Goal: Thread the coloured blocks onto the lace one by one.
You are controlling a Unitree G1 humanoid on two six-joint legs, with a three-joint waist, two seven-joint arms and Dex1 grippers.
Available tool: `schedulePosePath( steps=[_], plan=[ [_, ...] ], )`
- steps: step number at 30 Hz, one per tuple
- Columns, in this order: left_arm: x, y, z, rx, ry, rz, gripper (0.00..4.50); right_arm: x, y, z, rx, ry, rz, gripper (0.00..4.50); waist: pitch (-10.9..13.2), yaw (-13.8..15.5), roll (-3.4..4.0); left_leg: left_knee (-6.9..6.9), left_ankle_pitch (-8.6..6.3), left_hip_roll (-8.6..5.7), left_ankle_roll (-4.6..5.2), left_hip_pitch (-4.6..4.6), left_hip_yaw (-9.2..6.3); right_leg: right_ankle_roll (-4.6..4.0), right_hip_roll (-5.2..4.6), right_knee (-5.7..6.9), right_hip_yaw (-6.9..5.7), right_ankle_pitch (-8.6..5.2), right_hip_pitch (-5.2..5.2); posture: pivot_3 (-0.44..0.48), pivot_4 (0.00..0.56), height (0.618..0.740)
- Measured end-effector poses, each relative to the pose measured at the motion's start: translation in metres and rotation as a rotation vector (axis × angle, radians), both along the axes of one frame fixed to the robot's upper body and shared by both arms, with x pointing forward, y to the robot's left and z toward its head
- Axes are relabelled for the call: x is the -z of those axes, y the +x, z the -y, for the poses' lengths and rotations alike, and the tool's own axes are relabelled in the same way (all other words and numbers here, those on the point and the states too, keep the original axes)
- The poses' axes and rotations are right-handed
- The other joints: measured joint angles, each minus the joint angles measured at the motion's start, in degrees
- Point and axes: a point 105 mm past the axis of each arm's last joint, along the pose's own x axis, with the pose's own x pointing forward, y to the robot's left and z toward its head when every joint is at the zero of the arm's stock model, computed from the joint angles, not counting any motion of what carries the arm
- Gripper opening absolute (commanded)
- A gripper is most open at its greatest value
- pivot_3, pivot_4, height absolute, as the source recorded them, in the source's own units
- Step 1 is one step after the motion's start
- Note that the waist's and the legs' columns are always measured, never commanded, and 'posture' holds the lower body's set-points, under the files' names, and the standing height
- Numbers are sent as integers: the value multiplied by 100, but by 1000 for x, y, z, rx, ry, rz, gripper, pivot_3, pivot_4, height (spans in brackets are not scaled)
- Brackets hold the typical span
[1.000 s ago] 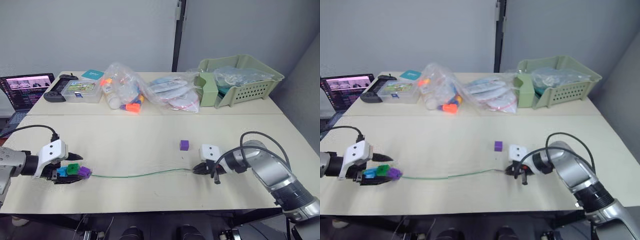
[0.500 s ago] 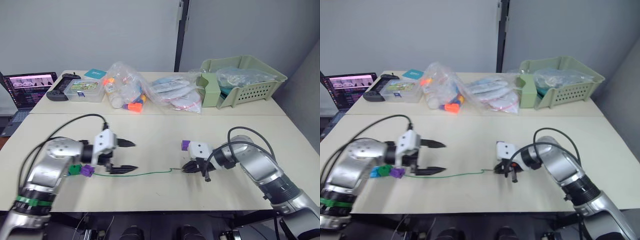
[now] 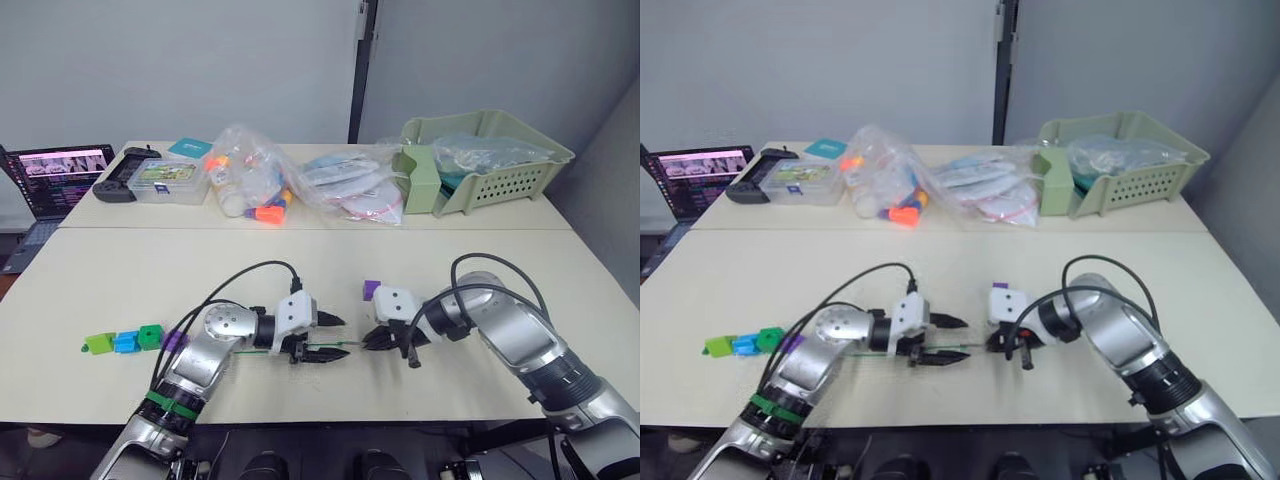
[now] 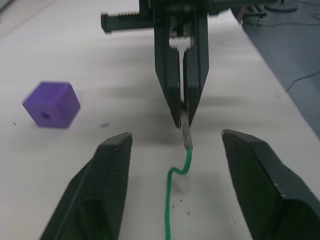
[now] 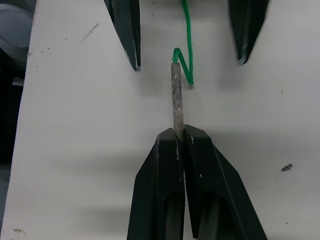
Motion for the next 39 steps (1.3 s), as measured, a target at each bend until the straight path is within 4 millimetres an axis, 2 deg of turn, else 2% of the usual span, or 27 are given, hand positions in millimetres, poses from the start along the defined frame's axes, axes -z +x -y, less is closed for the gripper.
schedulePosePath(
  steps=[18, 24, 32, 39],
  plan=[
    [6, 3, 19, 12, -36, 12, 3021, 9, 0, 4, 20, -40, -13, 0, 0, -1, 0, 0, 0, 0, 0, 0, -2, 0, 0, 0, 0, 0, 1, 0, 150, 740],
    [12, 3, 23, 22, -16, -3, 1331, 9, 1, 4, 28, -40, -14, 0, 0, -4, 0, -1, 0, -1, 0, 0, -2, 0, 0, 0, 0, 0, 0, 0, 150, 740],
    [16, 3, 23, 26, 1, -12, 1331, 9, 2, 4, 35, -40, -9, 0, 0, -4, 0, -1, 0, 0, 0, 0, -3, 0, 0, 0, 0, 0, 0, 0, 150, 740],
    [12, 3, 22, 24, -3, -7, 1331, 9, 3, 9, 45, -53, -6, 0, 0, -1, 0, 0, 0, 0, 0, 0, -3, 0, 0, 0, 0, 0, 1, 0, 150, 740]
  ],
)
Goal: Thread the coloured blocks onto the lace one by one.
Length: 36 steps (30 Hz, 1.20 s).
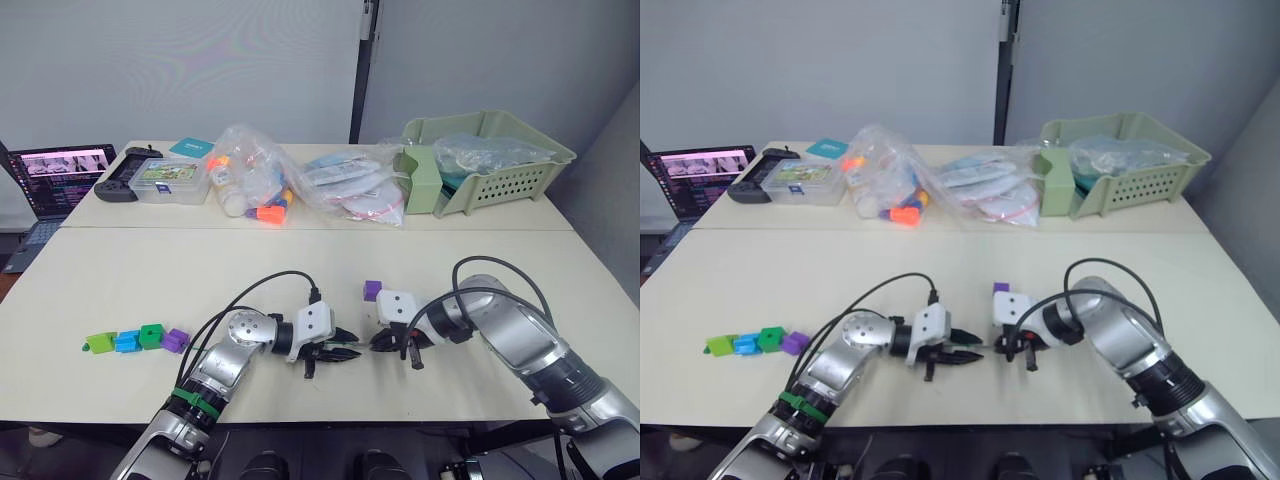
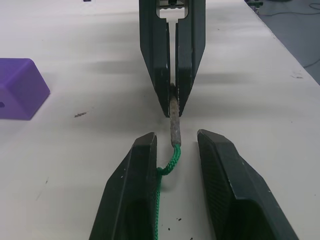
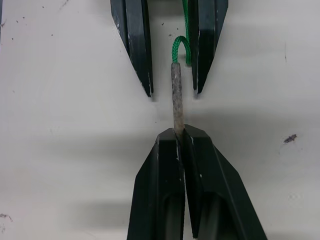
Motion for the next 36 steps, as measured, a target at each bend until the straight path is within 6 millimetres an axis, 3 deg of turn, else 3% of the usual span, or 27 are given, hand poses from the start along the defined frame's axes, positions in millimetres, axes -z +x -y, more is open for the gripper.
schedulePosePath(
  steps=[9, 14, 24, 30, 36],
  plan=[
    [-1, -3, 4, 6, -14, -8, 1331, 2, -1, 1, 10, -1, -12, 0, 0, -1, 0, 0, 0, 0, 0, 0, 0, 0, 0, 0, 0, 0, 0, 0, 150, 740],
    [0, -3, 3, 0, -10, -19, 23, 3, -1, 1, 10, -1, -16, 0, 0, 0, 0, 0, 0, 0, 0, 0, 0, 0, 0, 0, 0, 0, 0, 0, 150, 740],
    [1, -2, 3, -1, -7, -21, 23, 2, -3, 1, 24, 2, -34, 0, 0, -1, 0, 0, 0, 0, 0, 0, 0, 0, 0, 0, 0, 0, 0, 0, 150, 740],
    [0, 0, 2, -19, -13, -24, 0, -8, -9, 3, 92, 99, -91, 2046, 0, 5, 0, 0, 0, -1, 0, -3, -4, 0, 0, -1, 0, 0, 0, 0, 150, 740],
    [-1, 4, -8, -58, -22, -36, 0, -23, -16, 31, 231, 227, -110, 4096, 0, 30, -1, 0, 0, -3, 0, -4, -6, 0, -2, -4, -1, 0, 2, 0, 150, 740]
  ],
)
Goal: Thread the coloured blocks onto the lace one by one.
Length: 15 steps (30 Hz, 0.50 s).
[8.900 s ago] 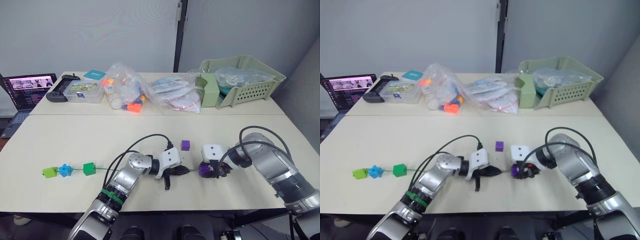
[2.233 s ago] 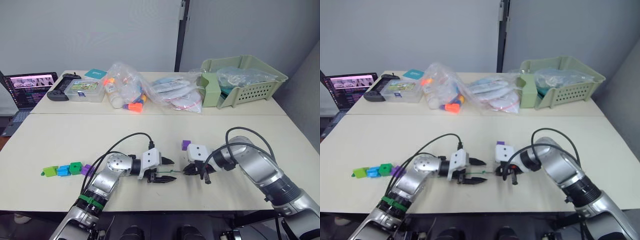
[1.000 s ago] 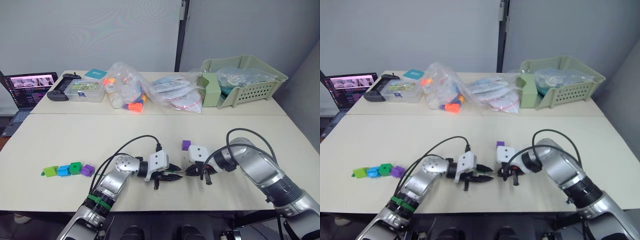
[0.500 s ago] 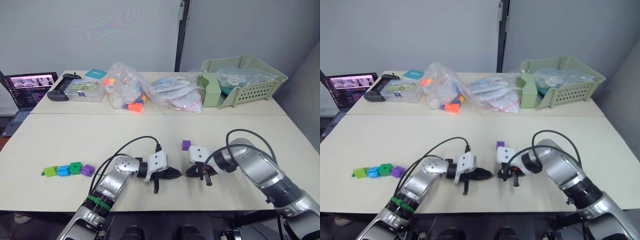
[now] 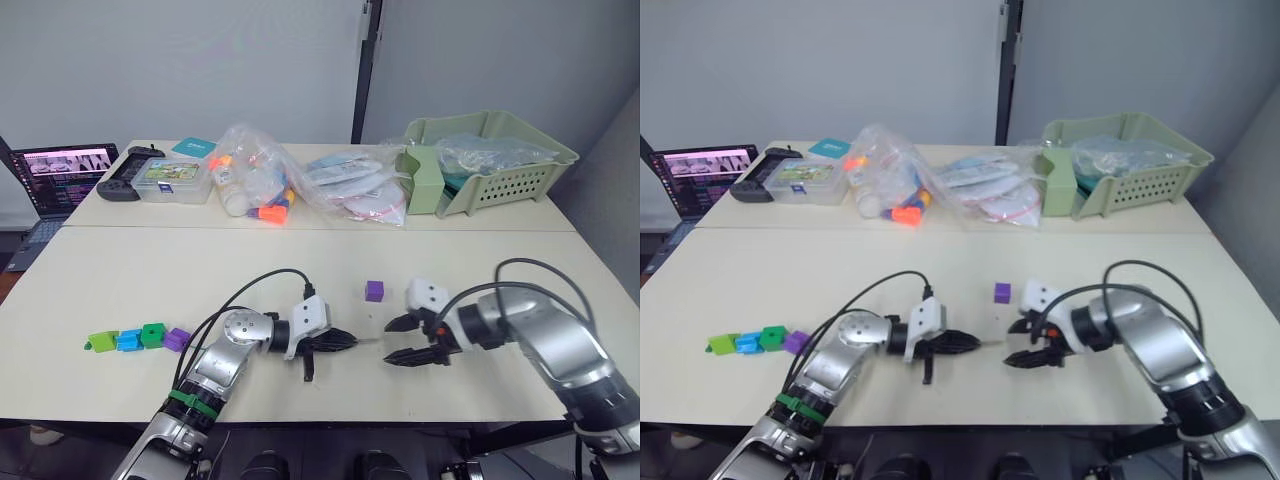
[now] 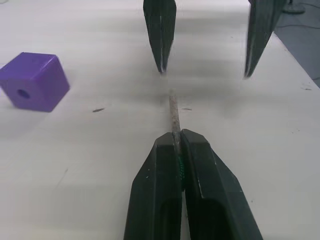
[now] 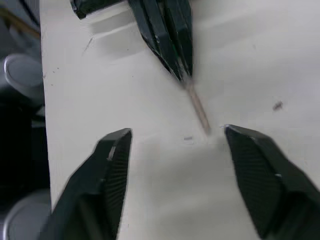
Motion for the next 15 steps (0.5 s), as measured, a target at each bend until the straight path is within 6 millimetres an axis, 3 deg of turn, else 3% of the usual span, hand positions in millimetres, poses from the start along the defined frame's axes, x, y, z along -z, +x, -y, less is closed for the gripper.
schedulePosePath(
  steps=[1, 7, 11, 15],
  plan=[
    [0, 0, -1, -1, 0, -3, 0, -3, 0, 4, 30, 29, 6, 4438, 0, -1, 0, 0, 0, 0, 0, 1, 0, 0, 0, 0, 0, 0, 1, 0, 150, 740],
    [0, -1, -5, 9, 1, -14, 0, -20, 8, 21, 289, 300, 140, 4477, 0, -5, -1, -4, 0, 2, 0, 2, -3, 1, 3, 0, 0, 0, 3, 0, 150, 740],
    [-1, 1, -15, 2, 13, -16, 0, -6, 6, 30, 450, 377, 171, 4477, 0, -20, 0, -4, 0, 0, 0, 1, -2, 2, 2, 1, 1, 0, 2, 0, 150, 740],
    [-4, 3, -27, -16, 10, -34, 0, 3, 1, 25, 533, 448, 199, 4477, -1, -35, 1, -4, 0, 2, 0, 3, -2, 2, 3, 2, 1, -1, 2, 0, 150, 740]
  ],
)
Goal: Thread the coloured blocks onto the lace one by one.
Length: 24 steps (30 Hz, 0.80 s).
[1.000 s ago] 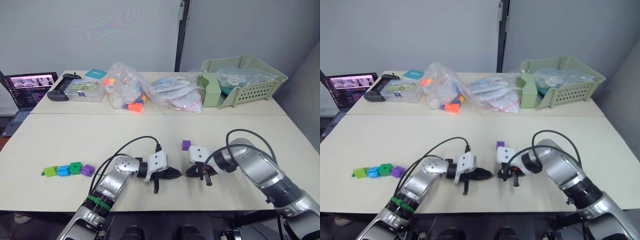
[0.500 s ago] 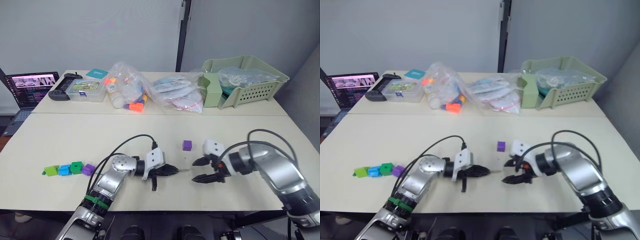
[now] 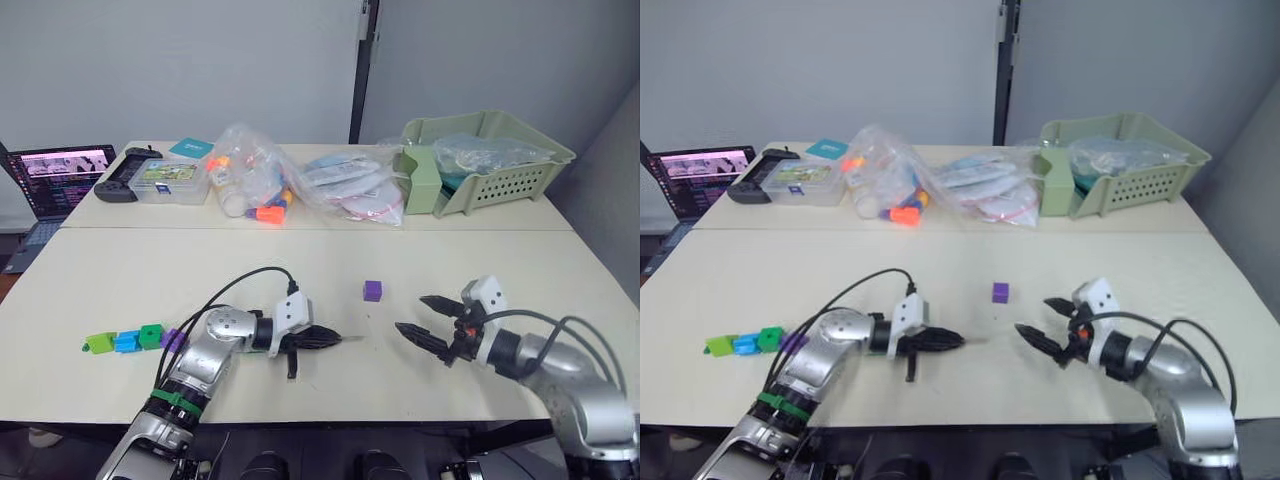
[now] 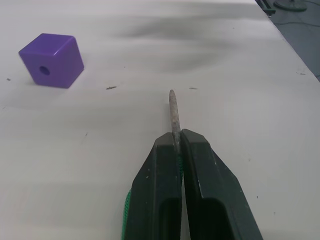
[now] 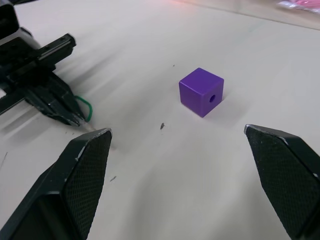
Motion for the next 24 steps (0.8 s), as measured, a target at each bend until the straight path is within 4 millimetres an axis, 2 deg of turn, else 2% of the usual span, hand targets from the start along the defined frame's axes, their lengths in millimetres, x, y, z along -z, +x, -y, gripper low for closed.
schedulePosePath(
  steps=[7, 15, 24],
  plan=[
    [2, -11, -10, -16, -4, -22, 0, 2, 14, -18, 116, 56, 68, 4477, -1, -14, 1, -1, 0, 3, 0, 2, 2, 0, 1, 1, 2, 0, -1, 0, 150, 740],
    [-1, -23, -21, -75, -10, -31, 0, 17, 46, -49, 213, 55, 63, 4477, -1, -3, 2, -2, 0, 2, -1, 1, 3, 0, -2, -1, 2, 0, -2, 0, 150, 740],
    [-5, -23, -24, -109, -2, -14, 0, 34, 71, -57, 298, 22, 33, 4477, -1, -18, 2, -5, 0, 2, -1, 2, 3, -1, -2, 0, 2, 0, -3, 0, 150, 740]
  ],
)
